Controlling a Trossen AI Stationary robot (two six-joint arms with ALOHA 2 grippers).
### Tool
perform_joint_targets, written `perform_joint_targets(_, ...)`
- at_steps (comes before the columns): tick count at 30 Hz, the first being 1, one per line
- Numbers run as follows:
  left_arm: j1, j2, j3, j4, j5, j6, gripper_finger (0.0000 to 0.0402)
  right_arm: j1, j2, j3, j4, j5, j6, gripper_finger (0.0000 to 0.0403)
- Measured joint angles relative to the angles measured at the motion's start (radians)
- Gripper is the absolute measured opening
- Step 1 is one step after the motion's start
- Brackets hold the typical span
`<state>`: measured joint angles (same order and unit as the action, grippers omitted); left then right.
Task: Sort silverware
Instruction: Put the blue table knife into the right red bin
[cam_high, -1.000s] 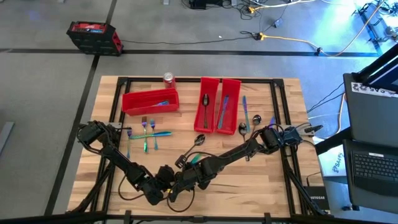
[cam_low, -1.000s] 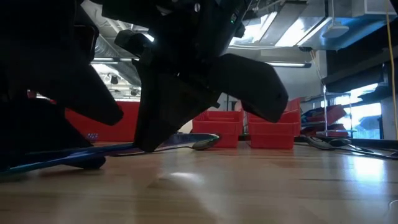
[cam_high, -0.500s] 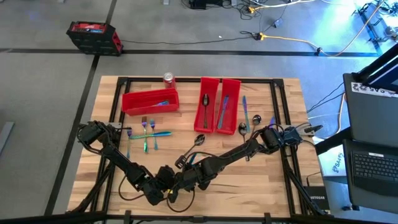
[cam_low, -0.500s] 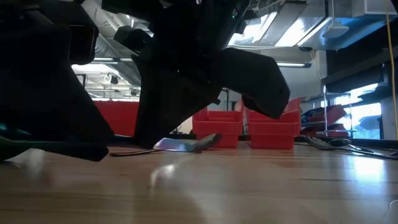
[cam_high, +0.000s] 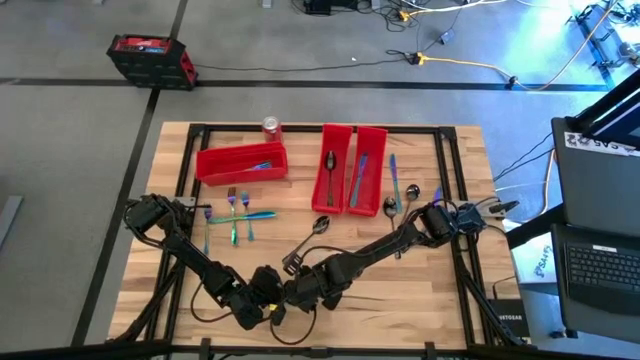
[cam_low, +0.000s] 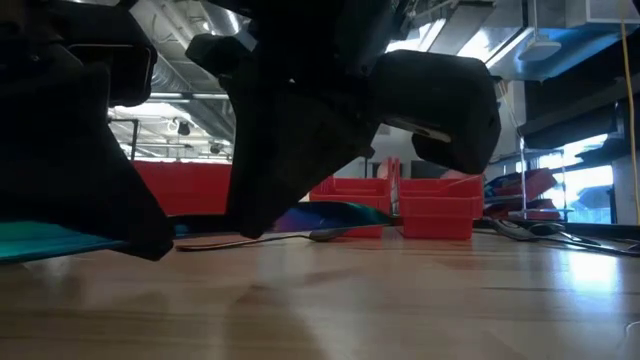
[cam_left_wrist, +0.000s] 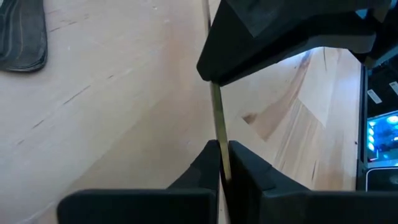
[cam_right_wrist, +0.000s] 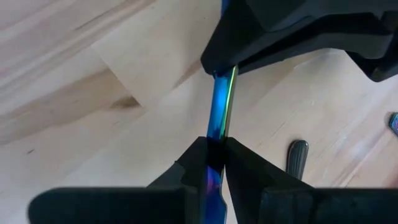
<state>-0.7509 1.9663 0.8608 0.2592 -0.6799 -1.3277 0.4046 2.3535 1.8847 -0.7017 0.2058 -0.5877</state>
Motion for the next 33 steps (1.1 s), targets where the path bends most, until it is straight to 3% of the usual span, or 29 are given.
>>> perform_joint_targets(11,-0.001,0.000,0.000,-0.010,-0.008,-0.003,0.0000,-0.002,-0.044,-0.002,-0.030,-0.069,0.012,0.0038)
perform_joint_targets(19,-0.001,0.000,0.000,-0.025,-0.004,-0.004,0.0000,-0.016,-0.055,-0.002,-0.063,-0.106,0.034,0.0134)
perform_joint_targets(24,0.000,0.000,0.000,-0.028,-0.008,-0.006,0.0000,-0.021,-0.055,-0.002,-0.066,-0.068,0.044,0.0188)
perform_joint_targets(33,0.007,0.003,0.019,-0.051,-0.010,-0.008,0.0000,-0.123,-0.133,-0.002,-0.135,-0.087,0.161,0.0220)
